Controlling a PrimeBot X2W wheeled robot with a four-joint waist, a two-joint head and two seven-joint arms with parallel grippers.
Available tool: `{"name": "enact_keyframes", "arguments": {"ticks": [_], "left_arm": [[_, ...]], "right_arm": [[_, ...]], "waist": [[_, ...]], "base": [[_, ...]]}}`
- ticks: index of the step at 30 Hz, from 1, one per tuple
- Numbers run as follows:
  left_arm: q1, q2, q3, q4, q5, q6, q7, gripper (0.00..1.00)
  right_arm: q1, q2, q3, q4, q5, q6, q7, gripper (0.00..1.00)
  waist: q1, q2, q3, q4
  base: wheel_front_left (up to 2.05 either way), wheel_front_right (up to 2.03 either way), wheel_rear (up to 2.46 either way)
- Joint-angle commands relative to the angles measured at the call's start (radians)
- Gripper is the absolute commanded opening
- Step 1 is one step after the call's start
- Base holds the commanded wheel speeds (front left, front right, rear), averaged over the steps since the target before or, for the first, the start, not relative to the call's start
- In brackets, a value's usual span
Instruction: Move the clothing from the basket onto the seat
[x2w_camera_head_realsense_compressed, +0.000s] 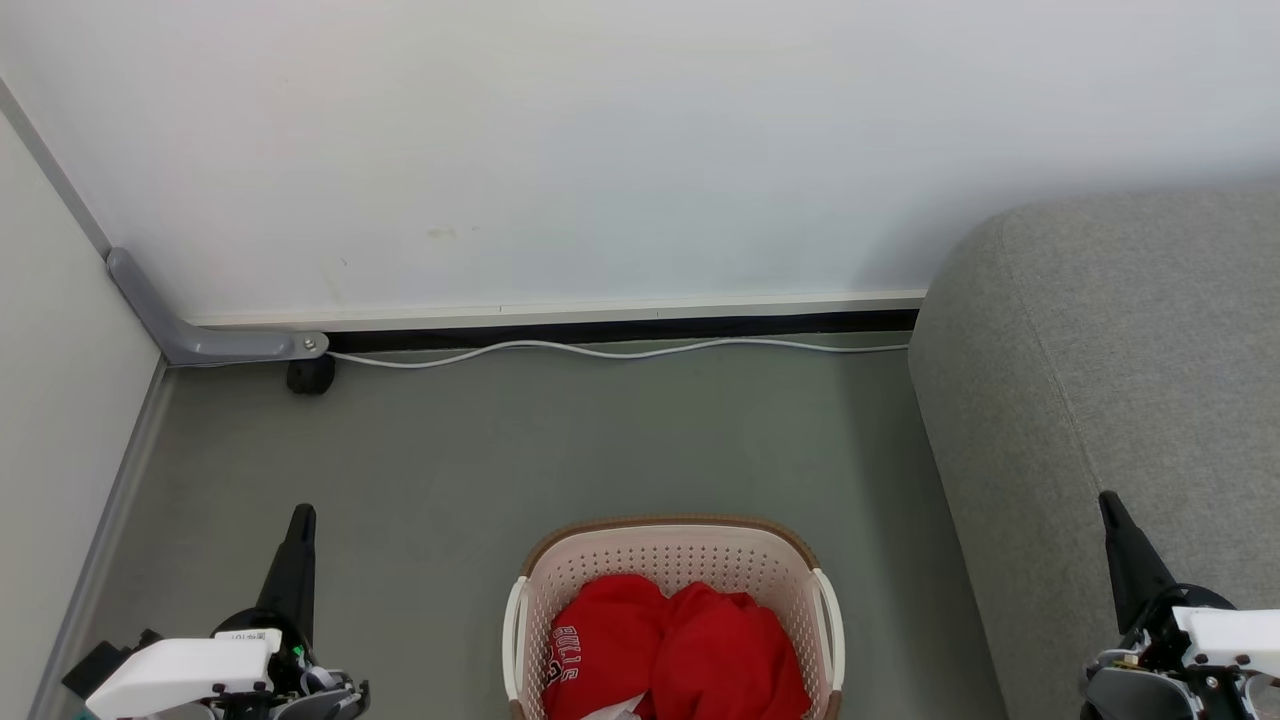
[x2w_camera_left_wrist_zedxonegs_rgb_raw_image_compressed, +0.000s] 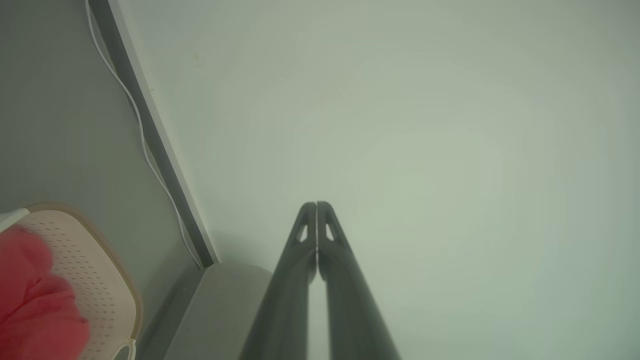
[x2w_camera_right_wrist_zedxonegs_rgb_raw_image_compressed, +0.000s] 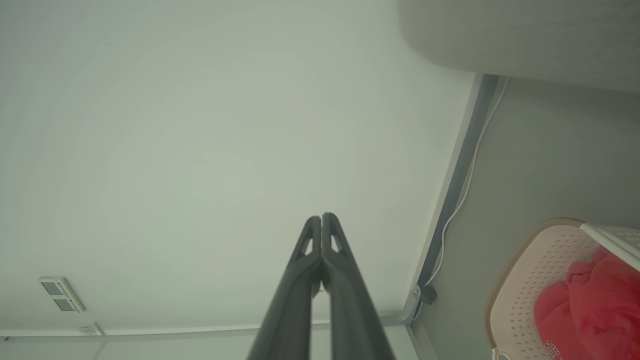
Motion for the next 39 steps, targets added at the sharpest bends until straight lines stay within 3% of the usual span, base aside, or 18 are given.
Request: {"name": "enact_keyframes", "arguments": {"ticks": [1, 39], "left_arm": [[-0.058, 0.018, 0.032, -0.029, -0.005, -0.008, 0.007, 0.00], [-0.058, 0.018, 0.032, -0.029, -0.005, -0.008, 0.007, 0.00]], "right_arm": [[-0.032, -0.011, 0.017, -0.031, 0.012, 0.004, 0.007, 0.00], [-0.032, -0.011, 0.017, -0.031, 0.012, 0.004, 0.007, 0.00]], "waist": [[0.0000, 0.0000, 0.000, 0.000], [0.0000, 0.0000, 0.000, 0.000]], "base": [[0.00, 0.00, 0.00], [0.00, 0.00, 0.00]]}}
